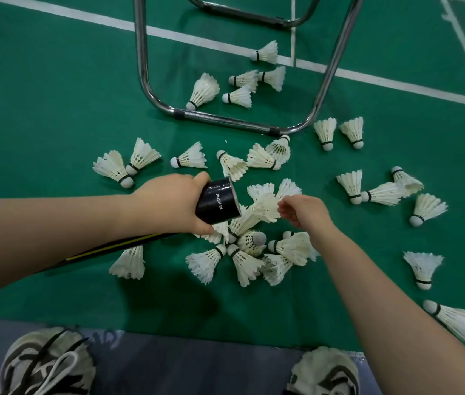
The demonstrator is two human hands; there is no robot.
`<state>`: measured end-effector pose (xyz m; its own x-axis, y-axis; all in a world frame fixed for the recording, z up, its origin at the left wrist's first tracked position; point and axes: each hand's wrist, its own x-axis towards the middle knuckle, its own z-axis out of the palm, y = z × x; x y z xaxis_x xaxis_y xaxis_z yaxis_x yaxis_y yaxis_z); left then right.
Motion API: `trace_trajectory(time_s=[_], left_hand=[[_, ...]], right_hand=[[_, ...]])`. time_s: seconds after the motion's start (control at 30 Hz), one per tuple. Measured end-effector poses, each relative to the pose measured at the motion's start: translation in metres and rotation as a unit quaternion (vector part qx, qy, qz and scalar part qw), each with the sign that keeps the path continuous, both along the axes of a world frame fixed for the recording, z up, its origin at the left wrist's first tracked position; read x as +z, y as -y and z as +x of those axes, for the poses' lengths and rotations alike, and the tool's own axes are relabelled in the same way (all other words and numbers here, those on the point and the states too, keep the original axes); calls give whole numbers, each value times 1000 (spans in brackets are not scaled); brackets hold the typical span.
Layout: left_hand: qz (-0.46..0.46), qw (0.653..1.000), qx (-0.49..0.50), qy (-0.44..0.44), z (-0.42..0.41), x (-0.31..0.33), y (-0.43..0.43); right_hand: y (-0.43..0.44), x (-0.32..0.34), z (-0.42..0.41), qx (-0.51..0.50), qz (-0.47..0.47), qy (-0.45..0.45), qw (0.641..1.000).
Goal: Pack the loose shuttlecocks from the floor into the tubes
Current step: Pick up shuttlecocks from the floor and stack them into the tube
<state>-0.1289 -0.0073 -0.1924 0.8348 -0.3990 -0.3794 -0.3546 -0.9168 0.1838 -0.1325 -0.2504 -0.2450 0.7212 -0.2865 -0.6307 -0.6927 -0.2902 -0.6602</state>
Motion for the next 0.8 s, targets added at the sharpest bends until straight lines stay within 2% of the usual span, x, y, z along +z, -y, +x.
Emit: trace_trajectory(time_s=[0.1, 0.17, 0.27, 0.37, 0.43, 0.57, 0.7, 0.8], left_hand=[[4, 1000, -7, -4, 0, -3, 8], [4, 1000, -10, -2, 1, -4, 12], [3, 1000, -15, -1, 3, -4, 20], [7, 1000, -26, 2, 5, -5, 27], [11, 999, -37, 1, 3, -6, 31], [12, 999, -40, -7, 1, -7, 38], [9, 999, -39, -9, 1, -10, 38], [15, 999, -42, -7, 1, -12, 38]], right_hand=[[18, -7, -8, 16, -145, 43, 988], [33, -10, -16, 33, -237, 36, 970], [53, -17, -27, 12, -293, -13, 956], [64, -27, -35, 37, -286, -98, 952], [66, -34, -38, 58, -278, -118, 952], [65, -42, -39, 36, -262, -113, 958], [62, -50, -39, -28, -125, -83, 988], [59, -49, -38, -81, -143, -16, 986]])
